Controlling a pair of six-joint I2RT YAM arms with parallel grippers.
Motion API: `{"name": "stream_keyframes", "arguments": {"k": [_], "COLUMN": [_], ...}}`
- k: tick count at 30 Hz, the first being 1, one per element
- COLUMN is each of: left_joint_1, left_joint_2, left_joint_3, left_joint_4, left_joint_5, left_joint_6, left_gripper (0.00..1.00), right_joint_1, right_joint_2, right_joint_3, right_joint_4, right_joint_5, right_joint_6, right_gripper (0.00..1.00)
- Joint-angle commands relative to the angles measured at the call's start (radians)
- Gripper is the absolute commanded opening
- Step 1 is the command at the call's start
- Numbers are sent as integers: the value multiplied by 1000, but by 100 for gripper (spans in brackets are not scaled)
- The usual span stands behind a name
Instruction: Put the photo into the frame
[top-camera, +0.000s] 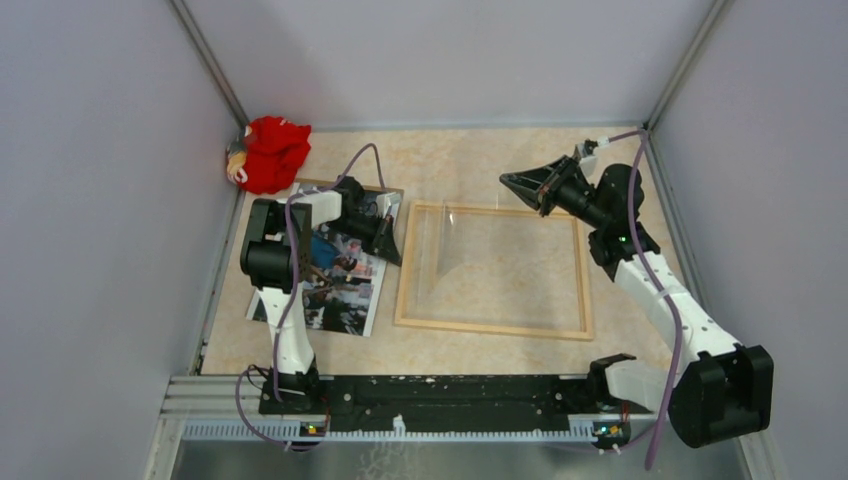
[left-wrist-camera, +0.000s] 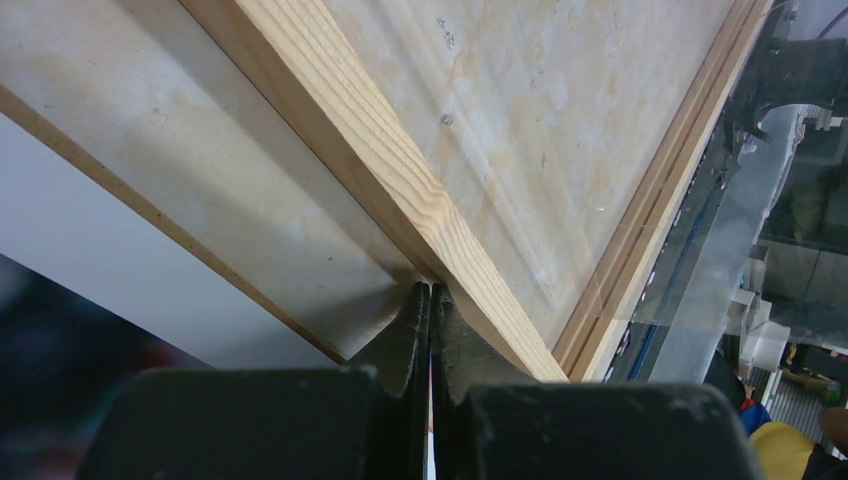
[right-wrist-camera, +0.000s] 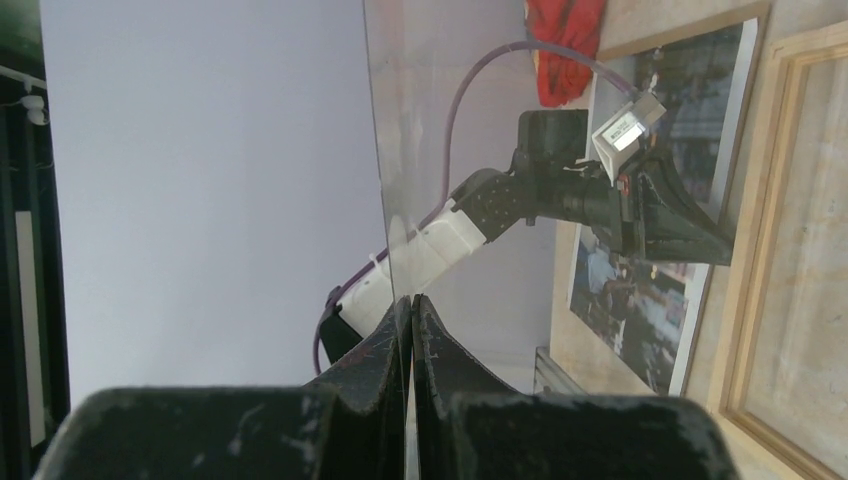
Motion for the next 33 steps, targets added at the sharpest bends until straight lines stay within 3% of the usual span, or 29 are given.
{"name": "stream_keyframes", "arguments": {"k": [1,16,33], "left_joint_1": [3,3,3], "left_joint_2": [-51,-57,-56], "left_joint_3": [-24,-47,-53], "left_joint_4": [29,45,46], "left_joint_5": [13,11,11], "left_joint_6": [9,6,6], "left_gripper": [0,0,0], "right_joint_1": [14,15,20], "right_joint_2": [7,61,47], "right_joint_3": [2,9,0], "right_joint_4": [78,134,72], "right_joint_5": [-11,-25,46], "right_joint_6": [21,36,20], "right_gripper": [0,0,0]}}
